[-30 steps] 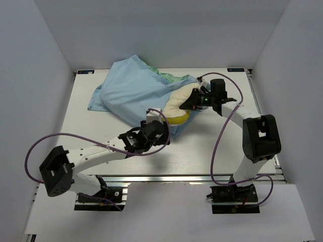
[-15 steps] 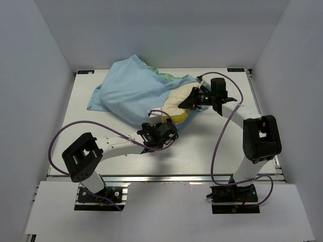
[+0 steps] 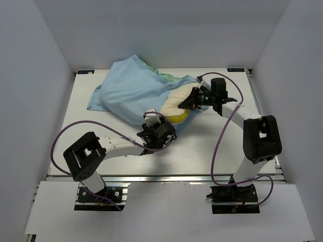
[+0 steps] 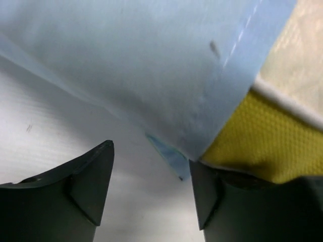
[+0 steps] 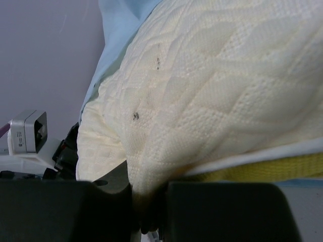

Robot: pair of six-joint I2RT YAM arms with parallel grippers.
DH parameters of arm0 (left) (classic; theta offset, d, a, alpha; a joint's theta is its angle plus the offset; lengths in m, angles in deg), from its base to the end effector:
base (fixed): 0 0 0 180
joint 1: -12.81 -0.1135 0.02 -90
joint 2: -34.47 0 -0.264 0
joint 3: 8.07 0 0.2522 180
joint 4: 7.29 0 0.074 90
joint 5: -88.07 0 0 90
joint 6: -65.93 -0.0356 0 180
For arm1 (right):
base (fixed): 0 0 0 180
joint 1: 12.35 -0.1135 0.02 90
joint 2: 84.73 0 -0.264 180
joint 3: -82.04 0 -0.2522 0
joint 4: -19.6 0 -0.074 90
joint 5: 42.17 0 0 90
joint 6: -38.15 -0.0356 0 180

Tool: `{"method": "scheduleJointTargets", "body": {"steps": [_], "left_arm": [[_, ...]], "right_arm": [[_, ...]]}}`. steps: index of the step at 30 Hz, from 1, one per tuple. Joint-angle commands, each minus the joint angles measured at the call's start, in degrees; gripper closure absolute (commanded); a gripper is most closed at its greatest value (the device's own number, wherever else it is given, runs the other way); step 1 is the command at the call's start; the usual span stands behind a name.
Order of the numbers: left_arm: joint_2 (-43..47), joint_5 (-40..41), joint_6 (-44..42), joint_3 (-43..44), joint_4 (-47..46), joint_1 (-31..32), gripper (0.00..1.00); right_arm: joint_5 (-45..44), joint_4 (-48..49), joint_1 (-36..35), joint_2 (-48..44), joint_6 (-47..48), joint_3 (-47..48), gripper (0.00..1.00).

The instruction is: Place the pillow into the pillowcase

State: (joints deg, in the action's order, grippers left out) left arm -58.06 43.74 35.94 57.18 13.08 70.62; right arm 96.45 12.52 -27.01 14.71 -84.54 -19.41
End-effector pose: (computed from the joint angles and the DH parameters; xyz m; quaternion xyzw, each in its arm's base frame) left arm 0.1933 -0.2593 0.1886 -0.1567 0.8565 -0.0982 0.4818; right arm 0.3658 0.1233 0.2383 -0.0871 0.8046 0.5117 0.2884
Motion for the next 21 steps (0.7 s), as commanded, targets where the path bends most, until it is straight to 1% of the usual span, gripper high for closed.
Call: {"method": "scheduleJointTargets", "body": {"steps": [1,4,5,7,8,9,10,11,14,16,18,19,21], "left_arm": [[-1.2,3.6,1.9,0.3,-5.1,-1.4,0.31],[-2.4,4.4,1.2,0.9,-8.4,-2.4,0.39],[-2.7,4.4,0.6,1.1,-9.3,-3.0,0.48],[-3.4,4.3,0.5,1.9,-9.2,-3.7,0.57],[-3.6,4.3,0.5,2.2,-8.9,-3.9,0.6],[-3.8,4.4,0.5,2.3,-8.8,-4.4,0.7],[-3.9,4.3,0.5,2.0,-8.7,-4.5,0.75],[-3.8,4.3,0.5,1.9,-8.8,-4.9,0.85],[-2.6,3.9,0.8,0.3,-8.7,-5.1,1.0],[-1.1,3.0,0.7,-0.6,-8.4,-5.1,1.0],[2.8,1.2,-0.9,-2.0,-8.5,-4.9,1.0],[4.4,0.1,-2.4,-2.6,-9.2,-4.7,1.0],[9.7,-4.2,-7.6,-4.2,-11.7,-4.0,1.0]], "right_arm": [[3.3,6.0,0.0,-4.5,-1.9,0.7,1.0],[3.5,5.9,0.1,-5.3,-1.9,0.3,1.0],[3.6,5.9,0.0,-5.4,-1.9,0.3,1.0],[3.7,6.0,0.1,-5.7,-1.9,0.1,1.0],[3.8,6.0,0.0,-5.6,-1.9,0.0,1.0],[3.8,6.0,0.1,-5.6,-1.9,-0.2,1.0],[3.8,6.1,0.0,-5.7,-1.9,-0.3,1.0],[3.9,6.1,0.0,-5.7,-1.9,-0.4,1.0],[3.9,6.2,0.1,-5.8,-1.8,-0.5,1.0],[2.6,5.0,0.1,-5.7,0.1,0.0,1.0],[0.3,2.1,0.0,-5.1,3.0,1.0,1.0],[-1.7,-0.4,0.0,-4.8,6.3,1.6,1.0],[-2.7,-1.6,0.1,-3.3,8.9,3.1,1.0]]}}
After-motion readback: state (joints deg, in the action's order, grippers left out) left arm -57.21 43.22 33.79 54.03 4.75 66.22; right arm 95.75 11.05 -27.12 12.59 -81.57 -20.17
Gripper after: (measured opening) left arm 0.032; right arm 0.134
